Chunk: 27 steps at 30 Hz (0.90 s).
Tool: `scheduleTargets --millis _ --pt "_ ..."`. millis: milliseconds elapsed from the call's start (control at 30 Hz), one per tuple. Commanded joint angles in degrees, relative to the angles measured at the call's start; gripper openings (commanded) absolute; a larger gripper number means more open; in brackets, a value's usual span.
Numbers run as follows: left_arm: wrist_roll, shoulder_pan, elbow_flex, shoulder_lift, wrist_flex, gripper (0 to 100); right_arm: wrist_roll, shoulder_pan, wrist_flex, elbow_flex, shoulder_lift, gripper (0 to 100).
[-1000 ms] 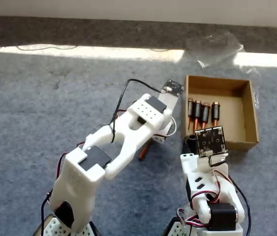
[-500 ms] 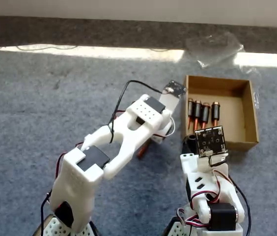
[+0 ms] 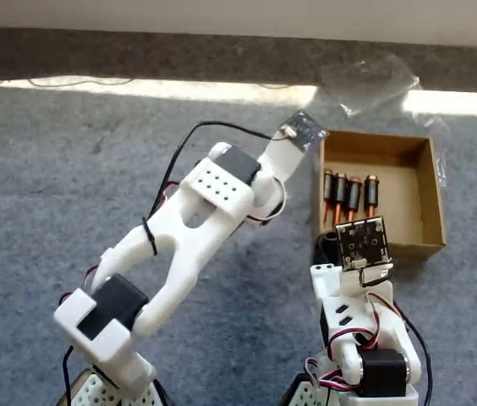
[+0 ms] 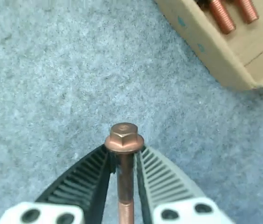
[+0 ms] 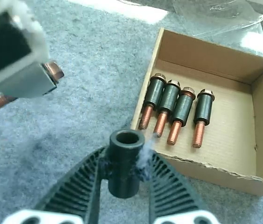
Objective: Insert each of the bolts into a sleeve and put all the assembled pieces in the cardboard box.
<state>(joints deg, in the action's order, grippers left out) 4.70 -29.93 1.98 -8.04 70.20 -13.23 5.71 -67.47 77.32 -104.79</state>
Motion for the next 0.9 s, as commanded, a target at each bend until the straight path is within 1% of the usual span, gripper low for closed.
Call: scheduleTargets --millis 0,67,200,433,533,700,867 --pt "8.18 0.92 3.21 12.79 0.44 0 -0.18 -0.22 2.07 -0.40 -0.40 0.4" --pt "9.85 2.07 6.11 17.45 0.26 0 -0.18 1.01 2.07 -0.40 -0.40 0.4" --pt "9.93 6.02 10.59 26.42 0.09 0 -0.09 6.99 3.21 -0.22 -0.40 0.4" --pt "9.93 12.00 17.19 40.31 0.00 0 -0.09 9.45 13.67 8.13 -0.40 0.4" --pt "9.93 13.85 18.86 45.32 0.00 0 -0.09 12.79 15.96 10.42 -0.40 0.4" --pt "9.93 15.78 21.67 52.18 -0.18 0 -0.09 20.44 17.01 11.47 -0.31 0.4" --pt "9.93 16.92 26.15 57.01 -4.31 0 -0.09 24.13 22.46 11.56 -0.31 0.4"
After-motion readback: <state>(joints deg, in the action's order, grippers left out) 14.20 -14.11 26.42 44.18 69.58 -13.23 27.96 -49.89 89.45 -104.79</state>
